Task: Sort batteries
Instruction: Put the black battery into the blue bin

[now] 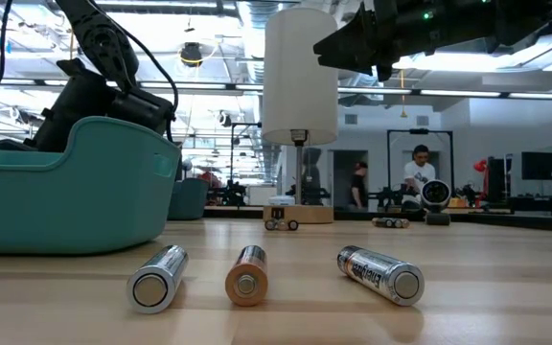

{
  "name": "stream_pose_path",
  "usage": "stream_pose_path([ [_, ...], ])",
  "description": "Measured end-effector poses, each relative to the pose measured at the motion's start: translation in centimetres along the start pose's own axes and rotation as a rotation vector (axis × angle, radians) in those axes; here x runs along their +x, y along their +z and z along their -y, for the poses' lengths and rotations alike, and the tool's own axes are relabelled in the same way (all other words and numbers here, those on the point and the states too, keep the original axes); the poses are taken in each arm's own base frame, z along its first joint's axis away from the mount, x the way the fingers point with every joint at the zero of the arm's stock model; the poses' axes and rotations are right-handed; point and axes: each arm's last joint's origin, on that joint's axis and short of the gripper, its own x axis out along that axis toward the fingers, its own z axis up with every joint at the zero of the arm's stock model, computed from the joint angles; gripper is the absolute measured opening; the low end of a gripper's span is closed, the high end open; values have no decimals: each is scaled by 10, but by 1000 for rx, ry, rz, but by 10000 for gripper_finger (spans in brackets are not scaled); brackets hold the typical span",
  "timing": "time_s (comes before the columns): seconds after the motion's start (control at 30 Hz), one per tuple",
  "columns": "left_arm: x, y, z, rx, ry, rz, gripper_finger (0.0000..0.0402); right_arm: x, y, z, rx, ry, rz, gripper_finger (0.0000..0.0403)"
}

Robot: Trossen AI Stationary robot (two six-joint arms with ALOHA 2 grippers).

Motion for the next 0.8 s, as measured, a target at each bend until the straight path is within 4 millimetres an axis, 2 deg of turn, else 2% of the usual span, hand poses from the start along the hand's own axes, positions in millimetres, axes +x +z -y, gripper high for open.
stream_pose_path([
  [0.6,-3,0,-1,-15,26,-2,40,0,0,0,-2,0,0,185],
  [0.8,-10,-2,-3,-26,54,48,40,0,0,0,-2,0,0,185],
])
